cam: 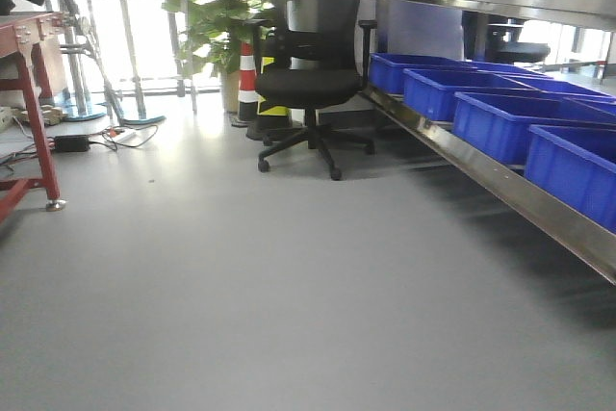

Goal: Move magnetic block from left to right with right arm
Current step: 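Drive the base away from the table holding the cube in the right gripper, then drive the base around the chair to the second carpeted table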

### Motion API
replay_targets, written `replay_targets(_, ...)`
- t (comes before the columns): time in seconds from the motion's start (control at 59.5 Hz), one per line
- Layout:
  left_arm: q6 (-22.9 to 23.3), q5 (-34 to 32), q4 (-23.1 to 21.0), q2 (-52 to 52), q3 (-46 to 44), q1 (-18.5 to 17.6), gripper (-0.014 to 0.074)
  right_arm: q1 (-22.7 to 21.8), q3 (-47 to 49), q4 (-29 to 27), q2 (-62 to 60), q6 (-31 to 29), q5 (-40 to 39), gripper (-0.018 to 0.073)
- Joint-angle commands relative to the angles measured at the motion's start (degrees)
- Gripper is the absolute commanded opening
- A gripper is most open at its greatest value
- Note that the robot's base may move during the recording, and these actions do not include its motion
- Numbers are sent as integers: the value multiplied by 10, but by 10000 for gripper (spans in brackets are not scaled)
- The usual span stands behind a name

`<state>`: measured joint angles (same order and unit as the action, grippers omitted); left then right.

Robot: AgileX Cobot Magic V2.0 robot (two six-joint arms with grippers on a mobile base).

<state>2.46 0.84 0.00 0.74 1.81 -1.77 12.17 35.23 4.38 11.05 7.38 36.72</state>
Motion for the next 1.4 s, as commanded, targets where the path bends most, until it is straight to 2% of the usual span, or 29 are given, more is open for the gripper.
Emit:
replay_targets(0.0,2,-52,0,8,6,-3,-116,-3,15,3,10,-6,-47,147)
replay_targets(1.379,2,-52,0,8,6,-3,-116,-3,15,3,10,-6,-47,147)
